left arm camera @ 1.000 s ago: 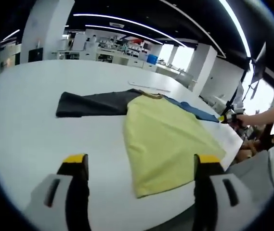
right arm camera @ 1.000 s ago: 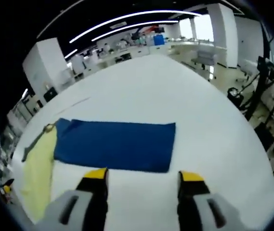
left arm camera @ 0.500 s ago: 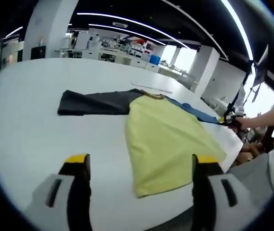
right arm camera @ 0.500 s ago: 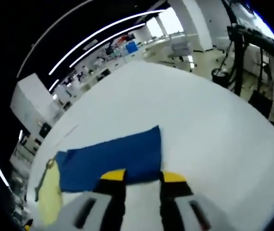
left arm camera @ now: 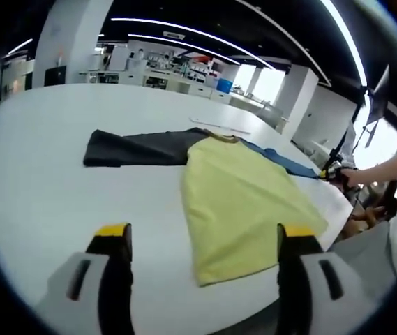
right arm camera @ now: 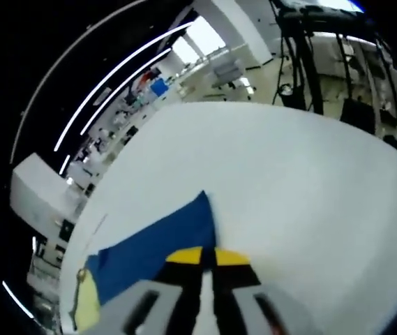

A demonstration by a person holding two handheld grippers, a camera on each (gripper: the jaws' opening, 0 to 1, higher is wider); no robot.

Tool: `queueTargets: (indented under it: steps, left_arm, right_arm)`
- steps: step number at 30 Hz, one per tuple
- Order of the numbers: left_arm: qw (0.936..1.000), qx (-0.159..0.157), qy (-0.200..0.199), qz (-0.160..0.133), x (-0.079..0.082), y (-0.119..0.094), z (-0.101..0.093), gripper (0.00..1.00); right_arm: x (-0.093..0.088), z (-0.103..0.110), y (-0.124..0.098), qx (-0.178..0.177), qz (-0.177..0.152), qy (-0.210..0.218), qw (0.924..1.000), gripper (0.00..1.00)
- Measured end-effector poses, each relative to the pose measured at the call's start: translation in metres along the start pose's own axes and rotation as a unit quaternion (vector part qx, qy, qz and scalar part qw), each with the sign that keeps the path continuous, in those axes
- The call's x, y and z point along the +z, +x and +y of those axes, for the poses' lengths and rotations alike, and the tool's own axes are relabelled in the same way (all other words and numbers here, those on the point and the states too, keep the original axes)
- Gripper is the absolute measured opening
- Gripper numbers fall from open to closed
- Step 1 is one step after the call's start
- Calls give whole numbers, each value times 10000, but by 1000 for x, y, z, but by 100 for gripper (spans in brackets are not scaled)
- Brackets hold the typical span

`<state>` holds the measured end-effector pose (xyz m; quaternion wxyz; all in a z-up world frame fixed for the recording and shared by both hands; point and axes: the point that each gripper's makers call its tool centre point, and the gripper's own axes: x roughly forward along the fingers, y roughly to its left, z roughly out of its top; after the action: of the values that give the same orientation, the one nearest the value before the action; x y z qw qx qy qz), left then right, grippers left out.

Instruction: Fold the garment on the visible template until the final outline fits inside the template.

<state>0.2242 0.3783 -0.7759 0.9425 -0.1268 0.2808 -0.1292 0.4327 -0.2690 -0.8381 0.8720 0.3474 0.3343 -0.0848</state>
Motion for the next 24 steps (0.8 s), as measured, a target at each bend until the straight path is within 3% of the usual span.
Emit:
queueTargets:
  steps: [8, 12, 16, 24]
  left_arm:
    - [10000, 11, 44, 10, 0, 0, -1, 81]
    - [10000, -24, -51, -60, 2, 0, 0, 81]
    - [9999, -51, -23, -126, 6, 0, -3, 81]
    - [9997, -95, 38, -230, 10, 0, -5, 81]
  right_arm:
    - [9, 11, -4, 95, -108, -117, 9998, 0]
    - [18, 33, -9, 359, -156, -416, 9984, 0]
    - [22, 74, -11, 900, -19, -777, 9929, 0]
    - [-13, 168, -16, 1847, 529, -1299, 9727, 0]
